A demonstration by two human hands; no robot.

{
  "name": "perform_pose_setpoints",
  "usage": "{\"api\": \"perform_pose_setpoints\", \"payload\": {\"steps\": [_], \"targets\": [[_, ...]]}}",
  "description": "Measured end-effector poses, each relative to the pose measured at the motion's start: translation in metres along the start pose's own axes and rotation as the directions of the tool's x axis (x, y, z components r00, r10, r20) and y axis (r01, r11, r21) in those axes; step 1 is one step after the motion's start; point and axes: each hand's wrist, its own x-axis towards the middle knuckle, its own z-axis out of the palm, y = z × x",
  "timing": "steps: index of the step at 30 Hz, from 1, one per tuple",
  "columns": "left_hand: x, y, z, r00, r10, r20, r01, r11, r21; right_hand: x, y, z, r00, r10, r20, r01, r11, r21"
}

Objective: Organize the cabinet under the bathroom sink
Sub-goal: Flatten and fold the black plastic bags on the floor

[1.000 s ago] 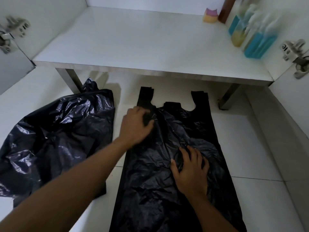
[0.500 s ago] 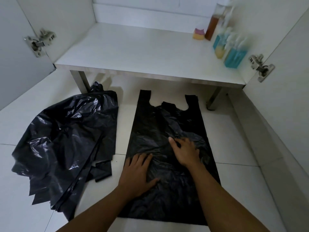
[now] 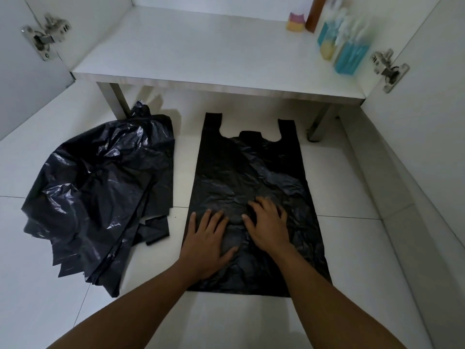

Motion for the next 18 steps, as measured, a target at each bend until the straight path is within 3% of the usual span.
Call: {"api": "perform_pose_setpoints", "payload": {"steps": [6, 9, 18], "targets": [[-0.005, -0.004, 0.008, 1.000, 0.001, 0.030, 0.000, 0.999, -0.038, -0.042, -0.037, 0.029, 0.981, -0.032, -0.191, 0.039, 0.999, 0.031], [-0.007, -0.009, 0.007, 1.000, 0.027, 0.012, -0.026, 0.998, -0.059, -0.057, -0.038, 0.038, 0.974, 0.070, -0.218, -0.061, 0.997, 0.046], [-0.011, -0.012, 0.003, 0.996, 0.048, 0.069, -0.044, 0.998, -0.048, -0.065, -0.006, 0.036, 0.983, 0.031, -0.180, -0.040, 0.998, -0.048]]}}
